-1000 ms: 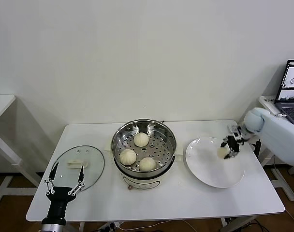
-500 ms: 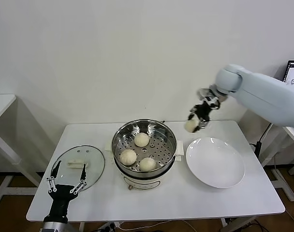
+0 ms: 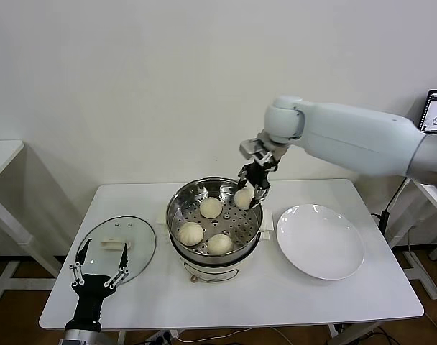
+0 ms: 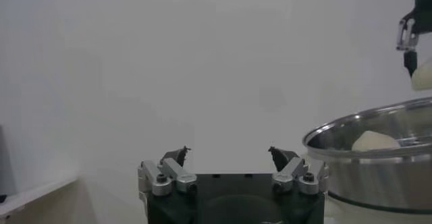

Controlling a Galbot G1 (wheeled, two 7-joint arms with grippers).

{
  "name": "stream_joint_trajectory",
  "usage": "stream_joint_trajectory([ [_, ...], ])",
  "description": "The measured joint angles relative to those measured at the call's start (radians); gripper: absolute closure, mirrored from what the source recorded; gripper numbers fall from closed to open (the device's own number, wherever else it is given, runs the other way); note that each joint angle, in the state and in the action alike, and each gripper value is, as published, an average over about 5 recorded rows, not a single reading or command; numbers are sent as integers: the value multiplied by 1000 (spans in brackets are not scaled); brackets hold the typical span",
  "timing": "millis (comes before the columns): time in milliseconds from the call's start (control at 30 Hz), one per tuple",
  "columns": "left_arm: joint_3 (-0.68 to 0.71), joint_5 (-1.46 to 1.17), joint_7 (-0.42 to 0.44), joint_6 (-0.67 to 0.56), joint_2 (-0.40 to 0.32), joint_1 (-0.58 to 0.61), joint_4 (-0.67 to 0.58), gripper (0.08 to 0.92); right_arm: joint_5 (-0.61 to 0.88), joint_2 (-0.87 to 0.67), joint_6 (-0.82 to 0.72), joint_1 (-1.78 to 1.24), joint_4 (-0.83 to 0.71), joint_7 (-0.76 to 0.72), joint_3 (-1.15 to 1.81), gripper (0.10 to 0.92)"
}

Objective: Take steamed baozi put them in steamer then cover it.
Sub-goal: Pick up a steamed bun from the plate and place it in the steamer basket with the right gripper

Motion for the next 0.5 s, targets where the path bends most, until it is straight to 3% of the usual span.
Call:
stream_joint_trajectory([
  [500, -5, 0, -2, -1, 2, 1, 1, 177, -35, 96, -9, -52, -35, 8, -49, 371],
])
